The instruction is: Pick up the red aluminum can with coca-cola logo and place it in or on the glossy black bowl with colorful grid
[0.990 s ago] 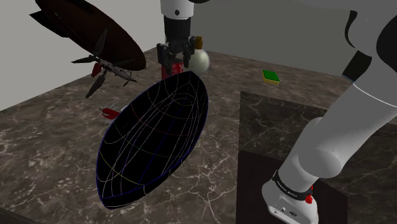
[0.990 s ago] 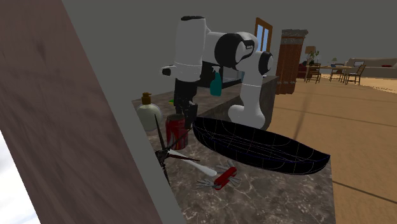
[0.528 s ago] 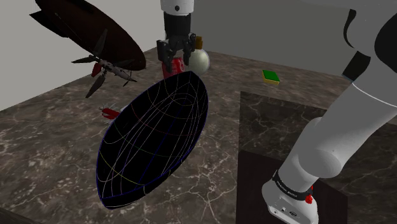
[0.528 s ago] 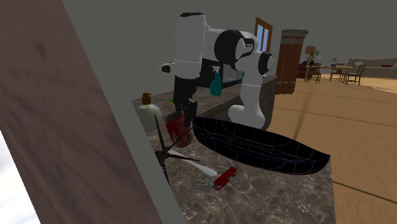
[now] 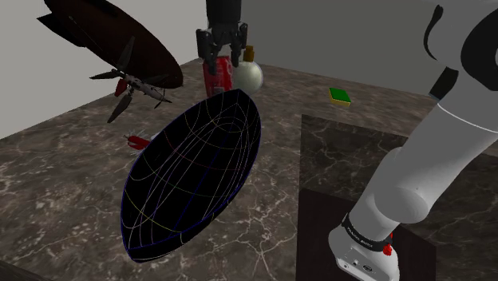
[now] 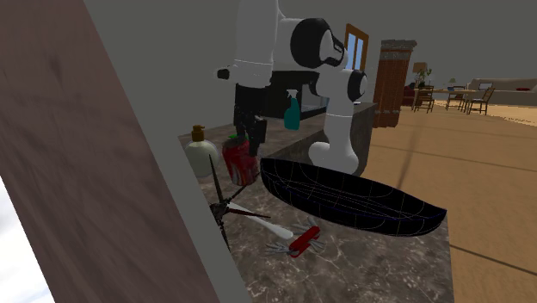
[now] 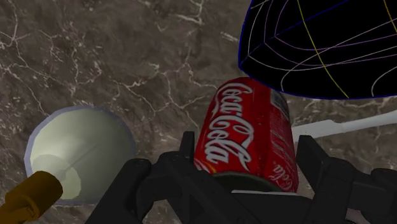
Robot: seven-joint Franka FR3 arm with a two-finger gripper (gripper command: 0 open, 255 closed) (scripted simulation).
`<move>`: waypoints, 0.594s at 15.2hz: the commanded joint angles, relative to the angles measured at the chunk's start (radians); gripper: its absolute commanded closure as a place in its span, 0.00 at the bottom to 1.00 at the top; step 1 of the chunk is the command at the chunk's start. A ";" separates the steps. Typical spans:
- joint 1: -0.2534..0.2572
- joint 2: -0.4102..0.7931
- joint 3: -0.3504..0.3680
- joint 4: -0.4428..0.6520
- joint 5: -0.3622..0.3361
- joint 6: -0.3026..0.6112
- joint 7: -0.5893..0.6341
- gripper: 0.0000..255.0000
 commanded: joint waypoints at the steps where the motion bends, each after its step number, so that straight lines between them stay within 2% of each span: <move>1: 0.001 0.009 0.002 0.039 -0.004 -0.031 -0.001 1.00; 9: 0.008 0.071 0.015 0.223 -0.028 -0.158 -0.001 1.00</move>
